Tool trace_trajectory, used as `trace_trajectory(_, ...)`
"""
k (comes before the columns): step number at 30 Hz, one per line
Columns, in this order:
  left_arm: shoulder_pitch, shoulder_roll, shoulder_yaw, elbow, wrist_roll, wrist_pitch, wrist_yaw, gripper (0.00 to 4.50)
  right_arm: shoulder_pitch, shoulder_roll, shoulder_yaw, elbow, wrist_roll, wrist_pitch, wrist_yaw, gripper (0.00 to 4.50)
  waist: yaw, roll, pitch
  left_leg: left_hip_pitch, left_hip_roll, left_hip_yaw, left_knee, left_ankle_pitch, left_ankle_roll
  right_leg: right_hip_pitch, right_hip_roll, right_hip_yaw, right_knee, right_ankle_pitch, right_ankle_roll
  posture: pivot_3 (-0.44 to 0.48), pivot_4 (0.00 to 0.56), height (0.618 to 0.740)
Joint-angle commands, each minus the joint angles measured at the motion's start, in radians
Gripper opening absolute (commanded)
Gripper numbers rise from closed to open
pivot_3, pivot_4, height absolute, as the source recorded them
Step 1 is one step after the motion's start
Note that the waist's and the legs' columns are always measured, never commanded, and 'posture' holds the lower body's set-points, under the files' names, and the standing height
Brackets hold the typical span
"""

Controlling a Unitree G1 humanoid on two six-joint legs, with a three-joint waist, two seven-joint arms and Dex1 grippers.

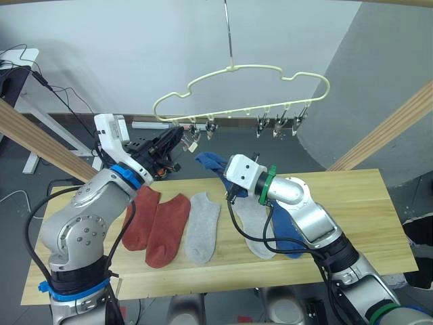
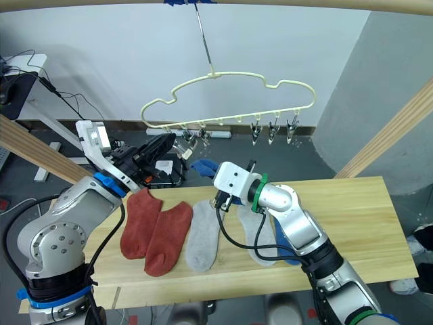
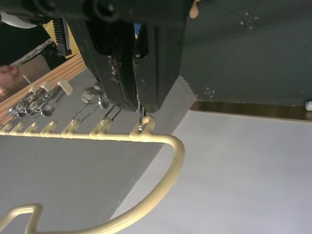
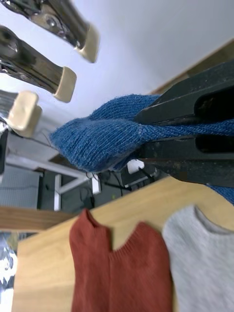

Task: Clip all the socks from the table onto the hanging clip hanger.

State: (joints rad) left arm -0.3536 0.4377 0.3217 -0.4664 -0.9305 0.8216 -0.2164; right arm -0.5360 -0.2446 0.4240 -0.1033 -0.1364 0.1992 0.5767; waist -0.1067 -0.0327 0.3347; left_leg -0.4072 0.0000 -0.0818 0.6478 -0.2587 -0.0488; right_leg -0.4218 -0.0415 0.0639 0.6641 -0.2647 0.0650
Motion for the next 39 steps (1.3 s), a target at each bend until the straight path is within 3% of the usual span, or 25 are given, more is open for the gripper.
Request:
trace_trajectory(1,0.007,-0.001,0.02,-0.071,-0.046,-0.014,0.016,0.0,-0.004,0.044,-0.01,-0.017,0.004,-0.03,-0.034,0.02,0.0,0.0,0.0,0.0,0.0,0.0,0.0,0.0,0.0,0.0,0.0,0.0,0.0,0.0,0.0,-0.167,0.344,0.735)
trace_trajectory(23,0.034,-0.005,0.018,-0.073,-0.075,-0.035,0.061,0.0,0.007,0.17,0.015,-0.001,0.003,-0.051,-0.072,0.02,-0.002,0.0,0.0,0.0,0.0,0.0,0.0,0.0,0.0,0.0,0.0,0.0,0.001,0.0,0.0,-0.159,0.338,0.735)
trace_trajectory(32,0.05,0.008,0.015,-0.07,-0.077,-0.044,0.055,2.75,0.01,0.174,0.014,0.001,0.011,-0.054,-0.064,0.0,-0.002,0.0,0.0,0.0,0.0,0.0,0.0,0.0,0.0,0.0,0.001,0.0,0.001,0.0,0.0,-0.155,0.337,0.735)
trace_trajectory(36,0.059,0.016,0.016,-0.073,-0.072,-0.046,0.05,2.75,0.012,0.178,0.012,0.002,0.025,-0.049,-0.051,0.0,-0.002,0.0,0.0,0.0,0.001,0.0,0.0,0.0,0.0,0.0,0.001,0.0,0.001,0.0,0.0,-0.155,0.337,0.735)
trace_trajectory(37,0.067,0.023,0.016,-0.075,-0.06,-0.048,0.046,2.79,0.014,0.176,0.011,0.0,0.032,-0.038,-0.039,0.42,-0.002,0.0,0.0,0.0,0.001,0.0,0.0,0.0,0.0,0.0,0.001,0.0,0.001,0.0,0.0,-0.151,0.334,0.735)
trace_trajectory(39,0.076,0.031,0.015,-0.076,-0.048,-0.051,0.041,2.79,0.016,0.173,0.011,-0.002,0.039,-0.024,-0.027,0.75,-0.002,0.0,0.0,0.0,0.001,0.0,0.0,0.0,0.0,0.0,0.001,0.0,0.001,0.0,0.0,-0.151,0.334,0.735)
